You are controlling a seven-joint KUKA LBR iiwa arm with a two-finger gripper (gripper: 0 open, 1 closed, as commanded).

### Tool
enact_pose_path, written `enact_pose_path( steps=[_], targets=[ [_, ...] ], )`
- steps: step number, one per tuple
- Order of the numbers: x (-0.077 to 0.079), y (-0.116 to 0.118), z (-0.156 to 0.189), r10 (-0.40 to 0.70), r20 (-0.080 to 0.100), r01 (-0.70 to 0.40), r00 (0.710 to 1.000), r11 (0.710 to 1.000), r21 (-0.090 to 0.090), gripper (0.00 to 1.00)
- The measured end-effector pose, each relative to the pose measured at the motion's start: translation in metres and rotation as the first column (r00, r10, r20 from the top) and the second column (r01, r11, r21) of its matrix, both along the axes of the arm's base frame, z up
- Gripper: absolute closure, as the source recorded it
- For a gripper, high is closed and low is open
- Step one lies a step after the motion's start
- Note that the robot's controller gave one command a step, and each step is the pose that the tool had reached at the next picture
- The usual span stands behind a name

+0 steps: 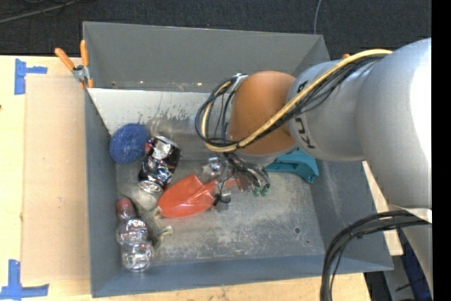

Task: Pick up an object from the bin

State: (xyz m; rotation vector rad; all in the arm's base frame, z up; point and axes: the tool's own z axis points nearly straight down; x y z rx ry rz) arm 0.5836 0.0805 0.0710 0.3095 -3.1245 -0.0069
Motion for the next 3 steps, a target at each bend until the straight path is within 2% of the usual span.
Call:
enact_pose_path(
  steps=[3],
  targets=[
    [-0.001,0.001,0.062,0.001,-0.003,-0.001,1.000,1.000,0.000,1.00]
  ],
)
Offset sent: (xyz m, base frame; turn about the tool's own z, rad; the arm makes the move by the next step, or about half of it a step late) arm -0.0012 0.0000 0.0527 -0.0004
